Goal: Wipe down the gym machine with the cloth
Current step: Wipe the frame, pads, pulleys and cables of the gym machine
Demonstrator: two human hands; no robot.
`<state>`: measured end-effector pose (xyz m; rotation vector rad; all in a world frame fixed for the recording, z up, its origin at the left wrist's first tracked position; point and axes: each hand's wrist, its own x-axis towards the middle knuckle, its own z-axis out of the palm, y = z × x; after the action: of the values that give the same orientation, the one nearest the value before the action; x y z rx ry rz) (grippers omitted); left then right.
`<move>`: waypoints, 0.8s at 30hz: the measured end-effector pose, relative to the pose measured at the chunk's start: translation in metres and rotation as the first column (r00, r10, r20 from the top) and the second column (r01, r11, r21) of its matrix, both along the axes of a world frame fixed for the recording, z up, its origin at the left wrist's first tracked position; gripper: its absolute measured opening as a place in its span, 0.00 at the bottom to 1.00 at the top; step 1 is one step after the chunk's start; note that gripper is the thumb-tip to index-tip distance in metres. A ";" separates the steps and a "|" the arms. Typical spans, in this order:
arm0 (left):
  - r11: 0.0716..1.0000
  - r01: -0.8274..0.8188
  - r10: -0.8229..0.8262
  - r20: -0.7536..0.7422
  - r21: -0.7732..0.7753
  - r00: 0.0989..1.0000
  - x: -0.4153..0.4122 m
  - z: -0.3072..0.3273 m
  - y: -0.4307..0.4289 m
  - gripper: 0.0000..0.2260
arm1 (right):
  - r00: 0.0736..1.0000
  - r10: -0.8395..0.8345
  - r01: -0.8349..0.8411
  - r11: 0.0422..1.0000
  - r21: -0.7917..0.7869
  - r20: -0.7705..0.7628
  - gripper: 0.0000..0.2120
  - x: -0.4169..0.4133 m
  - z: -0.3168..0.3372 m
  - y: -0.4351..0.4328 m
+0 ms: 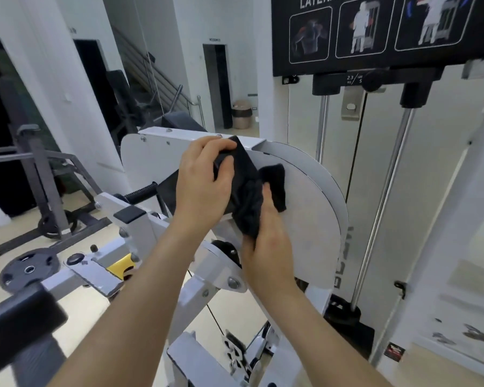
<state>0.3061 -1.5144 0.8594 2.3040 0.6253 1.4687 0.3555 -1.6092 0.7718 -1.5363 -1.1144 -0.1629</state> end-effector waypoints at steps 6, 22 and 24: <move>0.997 -0.078 0.078 -0.059 -0.001 0.995 0.000 -0.004 -0.005 0.10 | 1.000 0.012 -0.010 0.995 0.101 -0.017 0.33 0.015 0.017 -0.010; 0.857 -0.104 0.313 -0.349 0.505 0.883 -0.010 -0.020 -0.056 0.10 | 0.399 -0.093 0.312 0.949 -0.039 0.912 0.14 0.104 0.019 -0.036; 0.828 -0.067 0.341 -0.405 0.557 0.848 -0.004 -0.025 -0.059 0.09 | 0.276 0.022 0.347 0.930 -0.121 0.961 0.11 0.116 0.000 -0.059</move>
<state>0.3023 -1.5730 0.8344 3.1953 0.6909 1.2452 0.4713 -1.6682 0.7720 -1.8539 -1.9948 -1.2995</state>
